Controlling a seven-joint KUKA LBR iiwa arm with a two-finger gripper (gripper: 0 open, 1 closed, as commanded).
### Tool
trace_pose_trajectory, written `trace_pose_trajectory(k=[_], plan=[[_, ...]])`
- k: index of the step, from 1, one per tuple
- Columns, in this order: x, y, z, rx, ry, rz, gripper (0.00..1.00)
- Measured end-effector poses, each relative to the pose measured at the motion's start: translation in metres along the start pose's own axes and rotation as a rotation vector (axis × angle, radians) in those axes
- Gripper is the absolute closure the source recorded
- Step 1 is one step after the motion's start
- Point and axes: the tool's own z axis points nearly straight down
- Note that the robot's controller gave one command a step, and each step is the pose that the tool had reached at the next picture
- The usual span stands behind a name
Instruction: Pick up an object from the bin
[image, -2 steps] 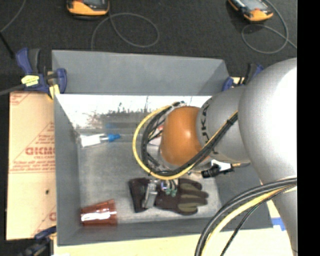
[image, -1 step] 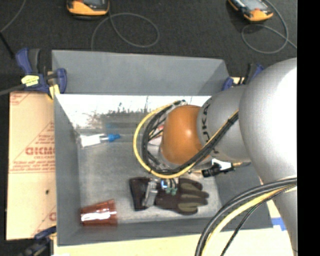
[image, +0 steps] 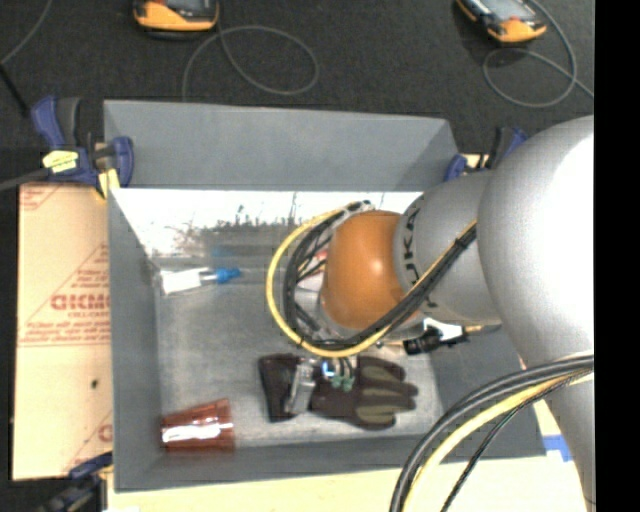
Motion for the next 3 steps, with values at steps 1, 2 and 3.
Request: trace_pose_trajectory(k=[1,2,3], plan=[[-0.0017,0.0001,-0.0015,-0.003,-0.004,0.004,1.00],[-0.0017,0.0001,-0.0015,-0.003,-0.004,0.005,1.00],[-0.0003,-0.0004,-0.0060,-0.001,0.000,0.005,1.00]])
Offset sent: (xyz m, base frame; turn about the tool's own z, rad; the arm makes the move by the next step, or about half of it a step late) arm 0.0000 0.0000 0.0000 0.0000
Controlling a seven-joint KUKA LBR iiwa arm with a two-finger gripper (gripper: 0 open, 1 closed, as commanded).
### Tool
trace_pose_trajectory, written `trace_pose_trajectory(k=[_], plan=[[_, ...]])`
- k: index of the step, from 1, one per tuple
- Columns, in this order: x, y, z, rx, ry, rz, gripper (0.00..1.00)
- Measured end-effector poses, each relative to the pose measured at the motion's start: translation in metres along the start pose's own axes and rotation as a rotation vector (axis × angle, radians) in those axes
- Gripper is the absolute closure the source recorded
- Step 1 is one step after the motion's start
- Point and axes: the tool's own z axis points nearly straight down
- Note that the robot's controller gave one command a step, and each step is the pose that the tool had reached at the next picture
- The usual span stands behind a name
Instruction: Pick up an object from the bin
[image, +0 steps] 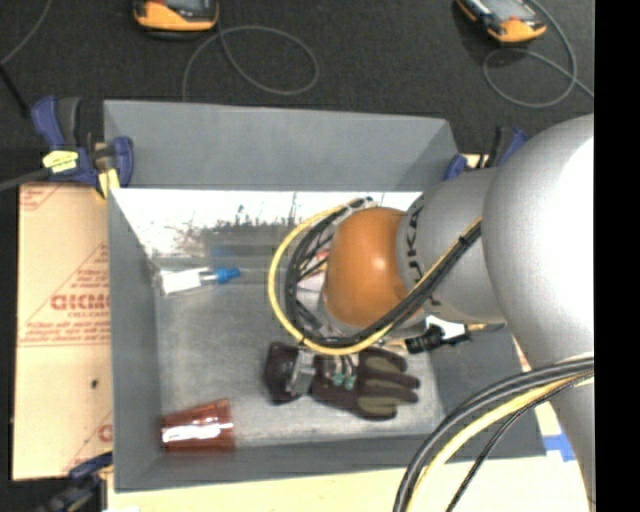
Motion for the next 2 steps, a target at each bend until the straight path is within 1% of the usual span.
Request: trace_pose_trajectory(k=[1,2], plan=[[0.001,-0.001,-0.022,0.001,0.005,0.000,1.00],[-0.001,0.000,-0.040,-0.001,-0.002,0.001,1.00]])
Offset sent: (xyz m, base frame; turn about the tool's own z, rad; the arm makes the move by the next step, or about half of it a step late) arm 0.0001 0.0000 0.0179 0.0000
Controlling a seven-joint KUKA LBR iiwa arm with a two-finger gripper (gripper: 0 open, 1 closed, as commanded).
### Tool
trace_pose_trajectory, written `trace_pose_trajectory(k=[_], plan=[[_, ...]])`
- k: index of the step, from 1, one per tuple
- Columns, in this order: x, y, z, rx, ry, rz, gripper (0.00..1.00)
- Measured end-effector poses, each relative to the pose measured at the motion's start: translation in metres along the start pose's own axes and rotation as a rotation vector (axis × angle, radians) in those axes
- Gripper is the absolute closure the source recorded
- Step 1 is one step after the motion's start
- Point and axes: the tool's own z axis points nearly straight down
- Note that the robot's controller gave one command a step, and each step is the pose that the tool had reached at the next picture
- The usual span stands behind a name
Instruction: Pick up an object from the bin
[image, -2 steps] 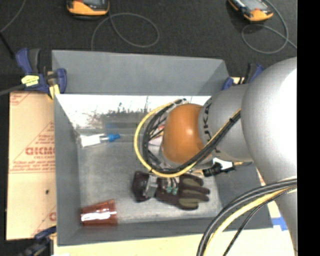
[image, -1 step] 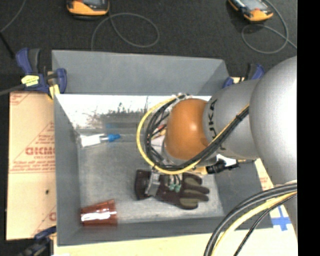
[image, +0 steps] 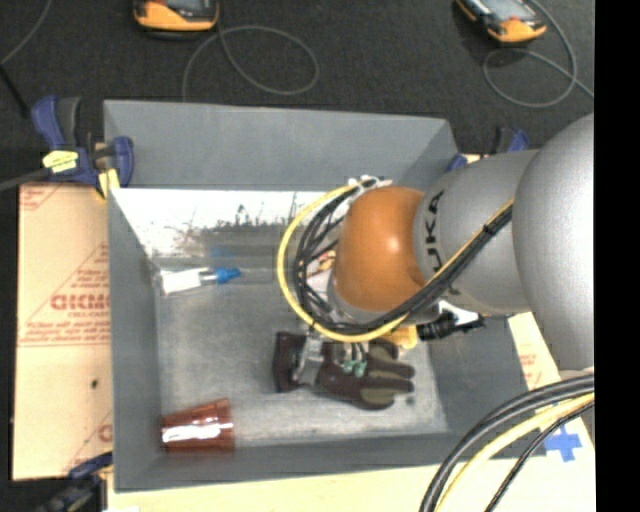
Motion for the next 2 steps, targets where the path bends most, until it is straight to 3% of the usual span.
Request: trace_pose_trajectory(k=[2], plan=[[-0.001,0.000,-0.029,-0.001,-0.002,0.000,1.00]])
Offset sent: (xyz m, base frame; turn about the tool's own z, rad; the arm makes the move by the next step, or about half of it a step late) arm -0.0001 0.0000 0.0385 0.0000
